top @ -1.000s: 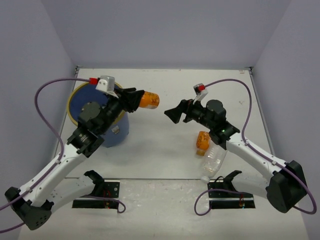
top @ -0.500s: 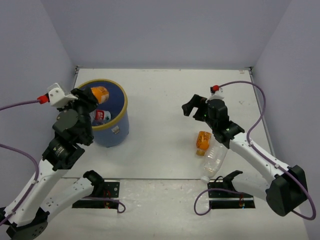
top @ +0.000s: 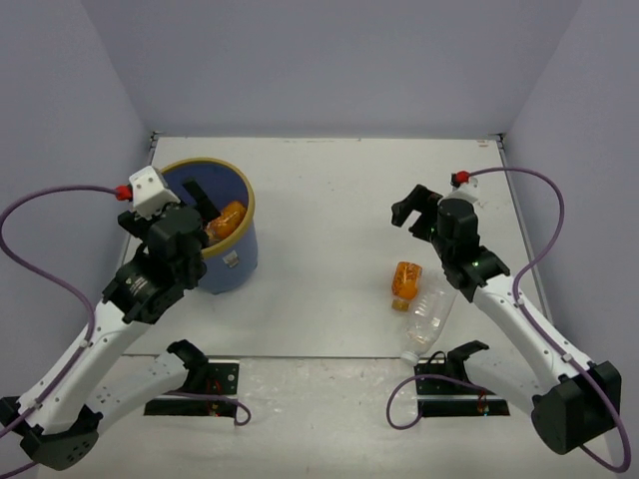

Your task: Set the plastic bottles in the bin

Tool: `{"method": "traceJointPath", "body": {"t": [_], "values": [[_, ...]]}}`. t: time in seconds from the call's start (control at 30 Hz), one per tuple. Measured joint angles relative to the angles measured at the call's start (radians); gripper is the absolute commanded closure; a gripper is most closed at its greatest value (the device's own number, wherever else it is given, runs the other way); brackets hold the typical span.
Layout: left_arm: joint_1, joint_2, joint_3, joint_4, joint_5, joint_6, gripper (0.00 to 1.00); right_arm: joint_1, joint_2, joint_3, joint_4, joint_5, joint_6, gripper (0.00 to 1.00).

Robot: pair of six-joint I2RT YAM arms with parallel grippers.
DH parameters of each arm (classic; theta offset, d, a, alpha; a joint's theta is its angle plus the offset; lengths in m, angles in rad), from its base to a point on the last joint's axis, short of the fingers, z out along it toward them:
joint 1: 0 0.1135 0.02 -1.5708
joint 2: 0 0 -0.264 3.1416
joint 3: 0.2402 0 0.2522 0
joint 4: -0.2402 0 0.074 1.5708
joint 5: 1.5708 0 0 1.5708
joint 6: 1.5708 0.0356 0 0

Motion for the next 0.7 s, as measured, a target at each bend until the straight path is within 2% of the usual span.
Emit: {"method": "traceJointPath", "body": {"t": [0.1,0.2,0.37,0.47,0.57,0.7], "values": [[0.001,-0.045,0.008,0.07,0.102,0.041,0.0,-0.001,-0.035,0.0,-0.022,0.021,-0.01,0.01],[0.002,-0.047,0.014,0.174,0.275,0.105,0.0,-0.015,-0.077,0.0,-0.048,0.068,-0.012,0.01],[-0.008,0.093,0.047,0.3,0.553,0.145,0.0,-0.058,-0.141,-0.014,-0.069,0.116,-0.01,0.01],[-0.06,0.208,0.056,0.357,0.656,0.154,0.0,-0.075,-0.162,-0.037,-0.078,0.132,0.0,0.01],[-0.158,0.299,0.037,0.399,0.707,0.159,0.0,-0.089,-0.171,-0.054,-0.088,0.135,0.011,0.01],[-0.263,0.393,-0.035,0.556,0.796,0.155,0.0,-0.11,-0.19,-0.073,-0.092,0.134,0.038,0.01]]}}
